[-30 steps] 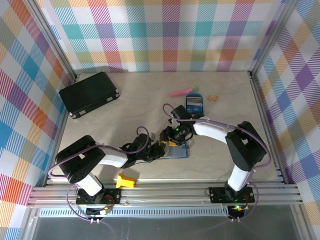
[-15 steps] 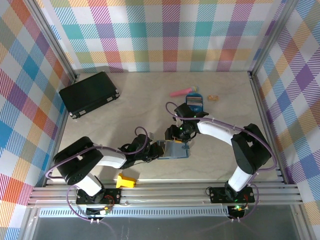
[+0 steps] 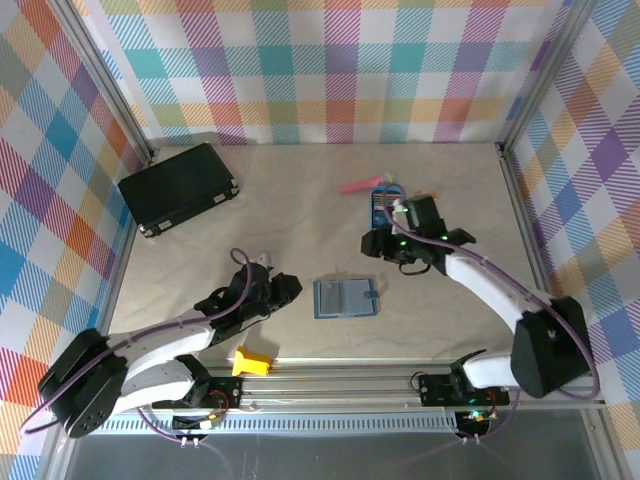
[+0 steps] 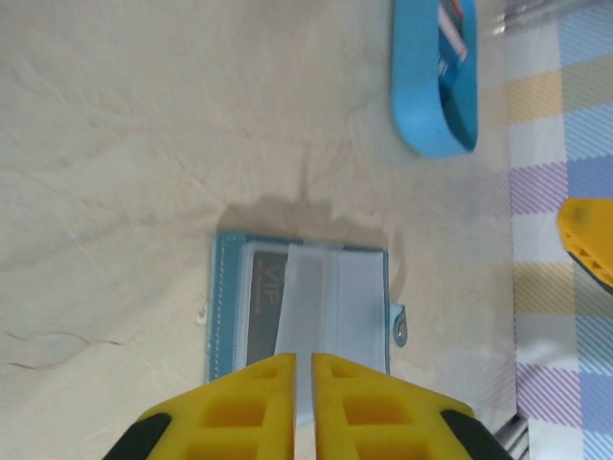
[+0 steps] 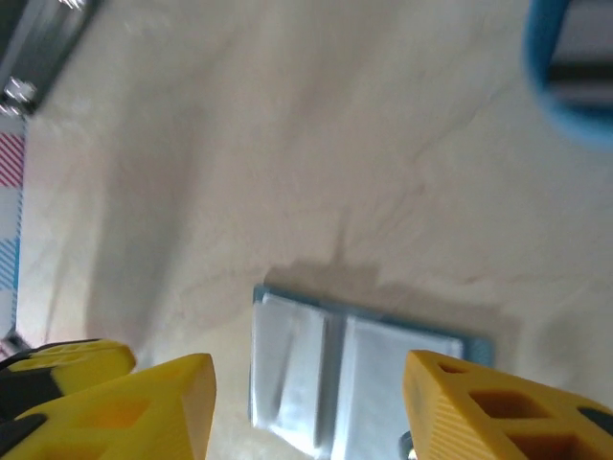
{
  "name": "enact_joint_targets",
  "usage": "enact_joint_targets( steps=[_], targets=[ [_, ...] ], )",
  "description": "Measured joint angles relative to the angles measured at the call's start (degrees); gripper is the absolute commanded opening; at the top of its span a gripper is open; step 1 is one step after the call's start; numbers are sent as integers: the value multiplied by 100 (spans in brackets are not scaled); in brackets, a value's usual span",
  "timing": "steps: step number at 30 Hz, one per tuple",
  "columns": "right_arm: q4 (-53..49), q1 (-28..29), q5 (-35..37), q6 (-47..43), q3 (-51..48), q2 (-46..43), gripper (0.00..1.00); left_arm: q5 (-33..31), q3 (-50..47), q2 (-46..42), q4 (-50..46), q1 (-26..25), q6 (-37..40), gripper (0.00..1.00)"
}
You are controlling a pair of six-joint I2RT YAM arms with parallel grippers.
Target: Put the credit cards into the card holder
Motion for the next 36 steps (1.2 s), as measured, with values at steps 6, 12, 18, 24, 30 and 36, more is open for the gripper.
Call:
enact_joint_targets(
  steps=[6,12,18,24,30,36],
  targets=[
    [866,-273,-44,-1388,-678,-1071,60,-140,63,-957,-498,133,1150,51],
    [1058,-273,22,-3067,-979,-1676,69,-192,72,-1379,-293,140,2365,84],
    [1021,-299,518,-4763,-977,-1598,74,90,675,-894,-354,175,3803,99],
    [785,-970,597,-6148,-461,-723,74,820,1683,39,-535,420,5243,100],
    [393,-1364,420,-7383,551,229,74,1755,2013,776,-503,1191,5838,100],
    [122,-1368,323,-8494,1543,1425,75,2166,2441,1263,-769,1480,6432,100]
  ],
)
